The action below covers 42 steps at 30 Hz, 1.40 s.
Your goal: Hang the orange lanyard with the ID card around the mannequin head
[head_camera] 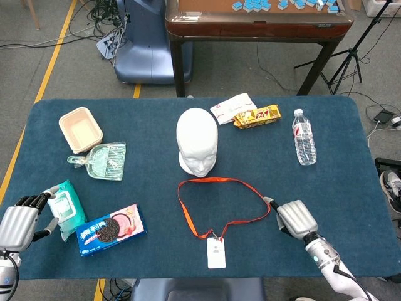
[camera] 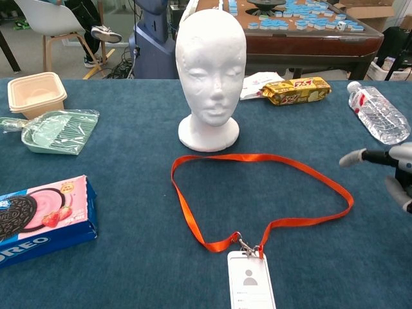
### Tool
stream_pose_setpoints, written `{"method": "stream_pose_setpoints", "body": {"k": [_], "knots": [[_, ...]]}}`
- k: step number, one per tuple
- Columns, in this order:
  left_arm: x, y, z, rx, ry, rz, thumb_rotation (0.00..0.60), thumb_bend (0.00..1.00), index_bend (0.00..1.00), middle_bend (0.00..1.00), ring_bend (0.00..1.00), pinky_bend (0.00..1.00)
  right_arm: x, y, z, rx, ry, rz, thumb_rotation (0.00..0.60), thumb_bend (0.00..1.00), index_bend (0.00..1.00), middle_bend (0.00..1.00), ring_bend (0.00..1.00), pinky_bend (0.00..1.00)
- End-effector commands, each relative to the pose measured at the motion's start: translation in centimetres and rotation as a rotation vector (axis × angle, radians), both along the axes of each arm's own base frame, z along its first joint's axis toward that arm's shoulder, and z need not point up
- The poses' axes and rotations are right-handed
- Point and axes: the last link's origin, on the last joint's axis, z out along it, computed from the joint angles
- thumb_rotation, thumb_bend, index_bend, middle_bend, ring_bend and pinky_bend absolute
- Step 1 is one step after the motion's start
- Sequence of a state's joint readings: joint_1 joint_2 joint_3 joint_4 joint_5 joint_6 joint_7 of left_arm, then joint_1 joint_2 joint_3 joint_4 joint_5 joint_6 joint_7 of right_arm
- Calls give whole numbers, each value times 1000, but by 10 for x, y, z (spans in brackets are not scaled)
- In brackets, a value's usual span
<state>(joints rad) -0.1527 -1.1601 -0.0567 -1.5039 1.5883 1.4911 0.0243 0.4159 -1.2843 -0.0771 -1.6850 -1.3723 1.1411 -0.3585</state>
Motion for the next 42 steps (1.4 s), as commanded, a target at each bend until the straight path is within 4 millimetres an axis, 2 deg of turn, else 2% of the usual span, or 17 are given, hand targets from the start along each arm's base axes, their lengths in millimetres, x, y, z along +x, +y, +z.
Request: {"method": "stream_pose_setpoints", "body": {"k": [1,5,9,14,19,24,27,33,36,42], "knots": [[11,13,2,-32,19,-56,600,260,180,375,399,361,12,0,16,-104,-130,88,600,801,149,1000,1000,1000],[27,30,-1,-103,38,-135,600,261,184,508,533,498,22,-1,37,-171,-153,130,600,797,149,1000,1000,1000],[45,49,-7,-178,71,-225,600,260,184,784,771,699,30,-2,58,-227,-151,133,600,797,149,1000,1000,1000],[73,73,-25,-275,134,-327,600,260,184,891,876,738,31,0,80,-284,-115,120,600,795,149,1000,1000,1000],[104,91,-53,-410,206,-407,600,287,178,909,890,742,32,7,92,-317,-77,106,600,795,149,1000,1000,1000],[132,109,-85,-510,251,-456,600,383,143,913,892,742,30,14,92,-313,-52,85,600,795,149,993,1000,1000],[143,119,-104,-563,287,-462,600,419,132,922,894,742,29,16,91,-303,-19,80,600,795,149,931,990,985],[162,133,-134,-641,310,-457,600,461,106,926,897,742,27,23,89,-304,12,80,600,795,149,794,839,931],[172,137,-144,-656,323,-475,600,471,103,926,897,742,24,26,88,-305,15,71,600,795,149,768,806,931],[186,145,-165,-689,413,-506,600,507,104,933,900,742,20,27,87,-310,10,53,600,795,149,759,801,931]]}}
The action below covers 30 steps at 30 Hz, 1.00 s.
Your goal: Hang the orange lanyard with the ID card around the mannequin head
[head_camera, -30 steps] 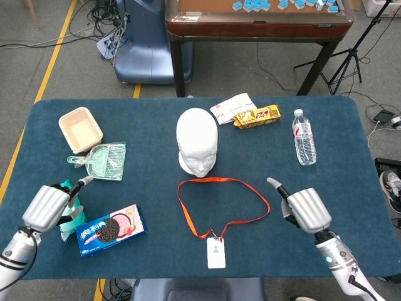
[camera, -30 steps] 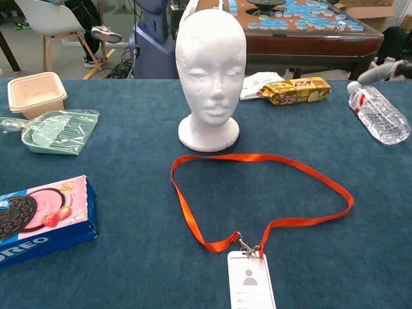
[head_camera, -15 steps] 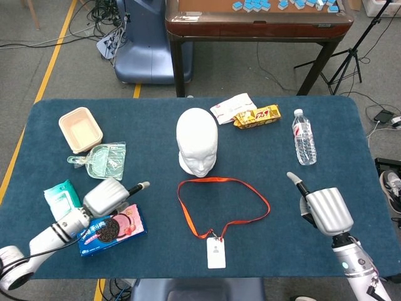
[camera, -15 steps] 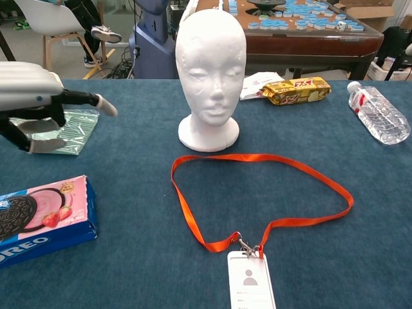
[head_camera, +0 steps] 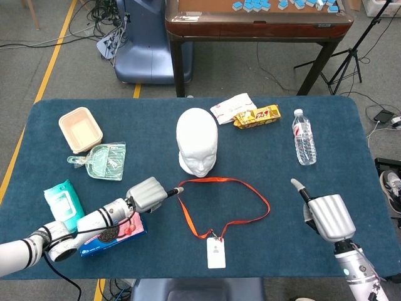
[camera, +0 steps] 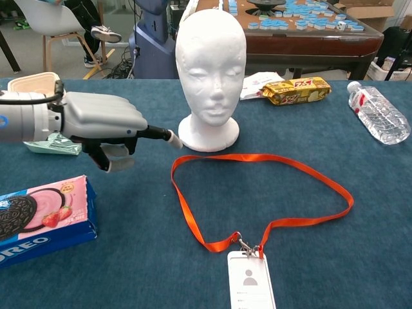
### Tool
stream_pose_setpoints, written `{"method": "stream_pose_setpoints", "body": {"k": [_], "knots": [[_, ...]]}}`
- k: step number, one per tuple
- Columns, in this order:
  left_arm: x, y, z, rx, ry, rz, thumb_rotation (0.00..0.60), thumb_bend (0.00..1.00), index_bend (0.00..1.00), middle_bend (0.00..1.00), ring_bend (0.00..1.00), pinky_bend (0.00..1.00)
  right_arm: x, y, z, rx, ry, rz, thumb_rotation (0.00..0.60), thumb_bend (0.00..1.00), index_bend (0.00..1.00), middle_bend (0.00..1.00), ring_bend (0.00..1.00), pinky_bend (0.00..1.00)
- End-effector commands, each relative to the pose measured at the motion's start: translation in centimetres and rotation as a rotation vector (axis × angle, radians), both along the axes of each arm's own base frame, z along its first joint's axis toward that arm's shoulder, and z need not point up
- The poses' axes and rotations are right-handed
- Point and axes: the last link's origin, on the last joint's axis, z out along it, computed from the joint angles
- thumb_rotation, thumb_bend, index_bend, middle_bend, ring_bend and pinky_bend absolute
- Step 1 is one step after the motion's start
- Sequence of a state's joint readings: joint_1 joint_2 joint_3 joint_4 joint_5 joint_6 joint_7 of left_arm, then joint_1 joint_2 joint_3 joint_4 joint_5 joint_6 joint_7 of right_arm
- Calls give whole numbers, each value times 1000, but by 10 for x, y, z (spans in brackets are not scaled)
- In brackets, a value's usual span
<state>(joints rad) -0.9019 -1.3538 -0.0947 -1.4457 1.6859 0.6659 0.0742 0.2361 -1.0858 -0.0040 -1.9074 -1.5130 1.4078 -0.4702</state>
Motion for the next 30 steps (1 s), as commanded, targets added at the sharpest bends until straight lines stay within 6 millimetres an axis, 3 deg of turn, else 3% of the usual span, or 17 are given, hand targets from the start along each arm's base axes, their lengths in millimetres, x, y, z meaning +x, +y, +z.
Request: {"method": "stream_pose_setpoints", "body": {"k": [1,15,30], "knots": [[6,4,-15,-10,71,-40,600,508,104,935,901,742,-2,1,0,-3,-5,-5,600,795,149,759,801,931],[3,20,-32,9,193,7,600,509,128,942,907,742,-11,2,1,-6,-20,-25,600,795,149,759,801,930],[14,16,-41,-35,192,45,600,509,129,943,909,742,-22,2,2,-12,-36,-51,600,795,149,759,801,930]]}}
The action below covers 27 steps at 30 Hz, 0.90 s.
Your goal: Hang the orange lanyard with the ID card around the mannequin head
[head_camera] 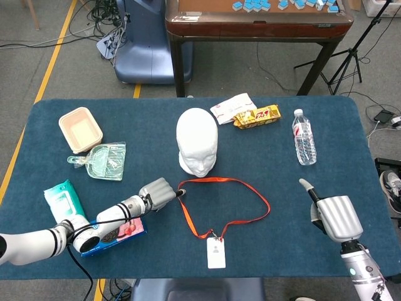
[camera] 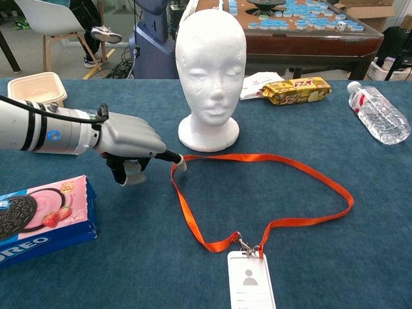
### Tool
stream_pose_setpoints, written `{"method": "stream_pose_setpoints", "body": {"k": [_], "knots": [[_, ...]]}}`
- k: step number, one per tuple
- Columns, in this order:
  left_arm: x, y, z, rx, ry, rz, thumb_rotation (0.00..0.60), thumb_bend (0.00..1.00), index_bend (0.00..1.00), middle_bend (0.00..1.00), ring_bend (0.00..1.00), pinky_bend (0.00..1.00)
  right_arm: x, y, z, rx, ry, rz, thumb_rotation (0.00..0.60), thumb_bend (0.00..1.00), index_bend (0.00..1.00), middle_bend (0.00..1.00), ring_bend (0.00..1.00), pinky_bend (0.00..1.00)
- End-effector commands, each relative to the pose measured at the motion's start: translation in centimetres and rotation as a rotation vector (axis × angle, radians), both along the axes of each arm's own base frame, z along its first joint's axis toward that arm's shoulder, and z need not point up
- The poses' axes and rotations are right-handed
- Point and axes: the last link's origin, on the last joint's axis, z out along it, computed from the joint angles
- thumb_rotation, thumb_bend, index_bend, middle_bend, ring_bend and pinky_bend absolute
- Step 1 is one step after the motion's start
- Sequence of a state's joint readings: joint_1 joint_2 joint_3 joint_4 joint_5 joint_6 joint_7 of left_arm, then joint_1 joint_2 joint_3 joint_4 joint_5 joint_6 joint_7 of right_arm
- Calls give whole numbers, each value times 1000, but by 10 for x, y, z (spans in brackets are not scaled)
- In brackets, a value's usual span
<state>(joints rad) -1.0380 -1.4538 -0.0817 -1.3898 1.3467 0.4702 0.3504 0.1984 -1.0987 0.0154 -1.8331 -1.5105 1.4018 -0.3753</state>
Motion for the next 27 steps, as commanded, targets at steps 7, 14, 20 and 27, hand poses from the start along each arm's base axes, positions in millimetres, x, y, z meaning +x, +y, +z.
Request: {"method": "stream_pose_setpoints", "body": {"k": [7,14,20,27], "knots": [[-2,1,-10,-8,64,-25,600,509,137,943,909,742,-8,0,2,0,-9,-18,600,795,149,759,801,930],[-16,-4,8,6,117,-11,600,509,142,941,909,742,-10,0,1,17,-13,-24,600,795,149,759,802,930],[-27,-14,24,15,150,22,600,508,139,942,910,742,-11,-1,0,22,-16,-29,600,795,149,759,802,929],[-34,-29,39,33,182,27,600,509,138,943,912,743,-9,-2,-2,29,-16,-19,600,795,149,759,802,929]]}}
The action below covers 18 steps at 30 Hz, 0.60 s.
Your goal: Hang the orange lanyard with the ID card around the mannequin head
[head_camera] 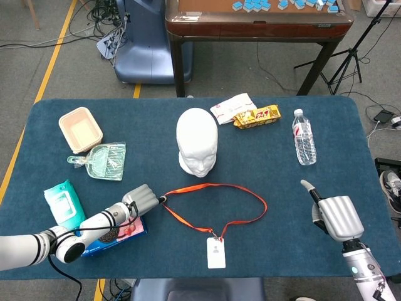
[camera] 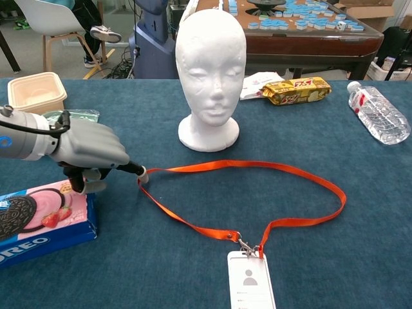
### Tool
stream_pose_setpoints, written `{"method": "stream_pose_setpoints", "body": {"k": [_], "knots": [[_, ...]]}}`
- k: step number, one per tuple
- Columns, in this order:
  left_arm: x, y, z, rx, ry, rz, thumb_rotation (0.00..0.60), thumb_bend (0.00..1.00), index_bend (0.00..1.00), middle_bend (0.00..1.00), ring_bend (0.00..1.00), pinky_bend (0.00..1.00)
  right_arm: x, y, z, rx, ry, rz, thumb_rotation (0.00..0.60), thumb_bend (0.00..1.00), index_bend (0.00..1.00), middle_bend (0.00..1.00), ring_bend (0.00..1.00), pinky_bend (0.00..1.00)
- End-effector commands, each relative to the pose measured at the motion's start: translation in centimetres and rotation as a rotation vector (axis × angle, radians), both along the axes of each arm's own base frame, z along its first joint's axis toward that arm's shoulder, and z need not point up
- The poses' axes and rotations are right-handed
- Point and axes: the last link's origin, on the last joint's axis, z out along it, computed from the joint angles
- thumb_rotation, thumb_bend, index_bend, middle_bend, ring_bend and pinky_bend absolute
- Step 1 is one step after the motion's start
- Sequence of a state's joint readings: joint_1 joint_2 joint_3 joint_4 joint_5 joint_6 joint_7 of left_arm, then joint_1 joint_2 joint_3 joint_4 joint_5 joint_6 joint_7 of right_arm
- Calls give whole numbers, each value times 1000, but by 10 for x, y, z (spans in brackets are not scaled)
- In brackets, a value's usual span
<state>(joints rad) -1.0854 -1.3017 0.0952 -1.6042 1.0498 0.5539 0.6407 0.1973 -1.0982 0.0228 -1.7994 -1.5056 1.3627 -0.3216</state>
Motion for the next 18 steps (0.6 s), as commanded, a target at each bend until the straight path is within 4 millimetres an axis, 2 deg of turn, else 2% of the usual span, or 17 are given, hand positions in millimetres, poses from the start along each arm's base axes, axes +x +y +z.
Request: {"method": "stream_pose_setpoints", "body": {"k": [1,13,18], "knots": [[-4,-5,9,17,14,10,600,509,138,943,912,743,1,0,0,1,-2,2,600,795,149,759,801,929],[-11,-13,30,-1,0,174,600,495,177,892,866,743,2,2,-1,5,-5,-1,600,795,149,759,802,929],[-9,-12,36,-1,-83,229,600,419,178,870,847,743,2,3,-2,12,-7,-3,600,795,149,759,802,929]]}}
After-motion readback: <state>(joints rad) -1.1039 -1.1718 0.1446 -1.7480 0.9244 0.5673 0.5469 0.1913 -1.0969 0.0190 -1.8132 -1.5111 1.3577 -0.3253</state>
